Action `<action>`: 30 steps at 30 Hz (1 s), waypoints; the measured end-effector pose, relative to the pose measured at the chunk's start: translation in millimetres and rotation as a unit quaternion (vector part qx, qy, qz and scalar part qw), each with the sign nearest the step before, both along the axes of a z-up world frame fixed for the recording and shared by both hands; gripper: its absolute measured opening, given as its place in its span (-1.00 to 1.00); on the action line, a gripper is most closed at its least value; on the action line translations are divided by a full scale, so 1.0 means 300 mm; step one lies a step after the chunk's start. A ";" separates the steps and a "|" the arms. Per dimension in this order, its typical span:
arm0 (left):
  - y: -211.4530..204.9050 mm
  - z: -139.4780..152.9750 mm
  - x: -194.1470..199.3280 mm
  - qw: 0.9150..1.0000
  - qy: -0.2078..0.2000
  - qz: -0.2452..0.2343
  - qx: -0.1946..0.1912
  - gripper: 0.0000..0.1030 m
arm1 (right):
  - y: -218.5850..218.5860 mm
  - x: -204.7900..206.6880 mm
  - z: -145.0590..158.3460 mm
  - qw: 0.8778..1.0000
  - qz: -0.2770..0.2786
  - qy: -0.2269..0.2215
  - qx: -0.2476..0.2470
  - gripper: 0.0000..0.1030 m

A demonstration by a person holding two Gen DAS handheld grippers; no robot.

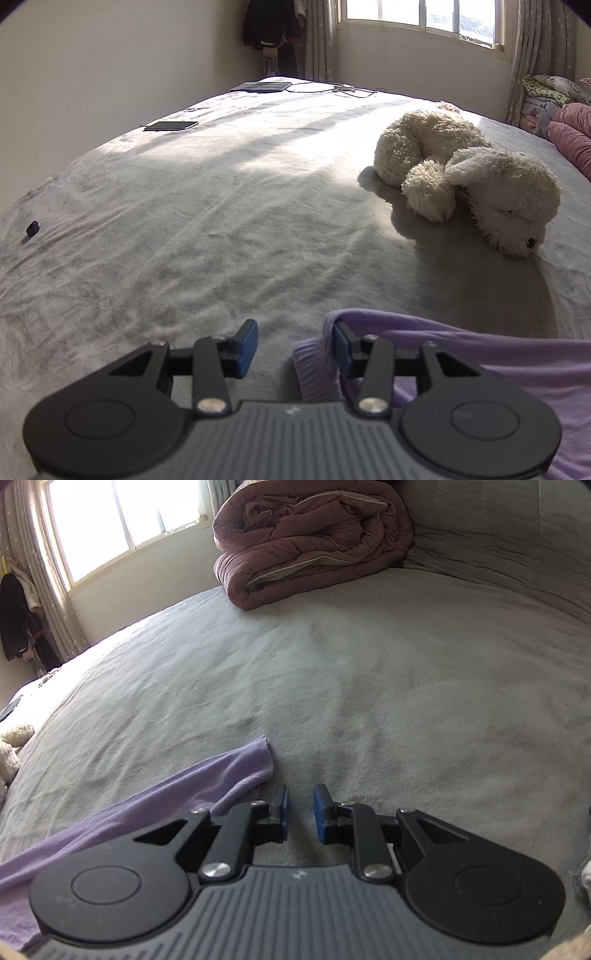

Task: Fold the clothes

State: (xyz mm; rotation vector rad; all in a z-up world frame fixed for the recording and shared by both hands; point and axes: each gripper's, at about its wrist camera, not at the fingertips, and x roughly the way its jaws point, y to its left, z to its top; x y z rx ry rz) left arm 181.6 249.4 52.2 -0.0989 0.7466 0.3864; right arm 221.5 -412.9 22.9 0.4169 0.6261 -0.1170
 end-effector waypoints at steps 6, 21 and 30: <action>0.003 -0.002 0.003 1.000 0.004 -0.007 0.008 0.12 | 0.058 0.034 0.001 0.999 0.008 0.011 -0.041 -0.47; 0.088 0.015 -0.029 0.998 -0.003 0.034 -0.062 0.31 | 0.075 -0.022 0.077 0.994 -0.032 0.025 -0.103 -0.97; 0.143 0.004 -0.039 0.989 -0.006 0.018 -0.145 0.63 | 0.110 -0.015 0.040 0.982 -0.048 0.070 -0.167 -0.97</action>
